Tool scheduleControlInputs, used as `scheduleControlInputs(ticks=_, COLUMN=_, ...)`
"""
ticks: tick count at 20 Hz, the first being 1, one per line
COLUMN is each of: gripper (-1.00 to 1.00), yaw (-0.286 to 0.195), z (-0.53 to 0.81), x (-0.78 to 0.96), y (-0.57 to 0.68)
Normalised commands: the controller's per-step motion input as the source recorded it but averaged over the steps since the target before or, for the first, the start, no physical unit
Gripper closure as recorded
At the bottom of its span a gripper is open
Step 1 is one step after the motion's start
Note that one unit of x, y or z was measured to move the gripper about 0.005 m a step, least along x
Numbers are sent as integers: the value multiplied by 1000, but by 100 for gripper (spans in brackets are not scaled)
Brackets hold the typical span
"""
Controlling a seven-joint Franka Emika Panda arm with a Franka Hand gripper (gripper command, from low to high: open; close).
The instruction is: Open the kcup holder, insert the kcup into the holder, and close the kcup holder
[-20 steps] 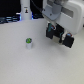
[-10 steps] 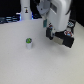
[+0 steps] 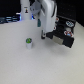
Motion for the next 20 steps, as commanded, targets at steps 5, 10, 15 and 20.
scheduleControlInputs(ticks=5, gripper=-100, yaw=-210, z=-360, x=-266, y=-527)
scheduleControlInputs(ticks=10, gripper=-100, yaw=-187, z=-427, x=-304, y=-431)
scheduleControlInputs(ticks=15, gripper=-100, yaw=-177, z=-414, x=-276, y=-332)
scheduleControlInputs(ticks=20, gripper=-100, yaw=-87, z=-177, x=-335, y=-31)
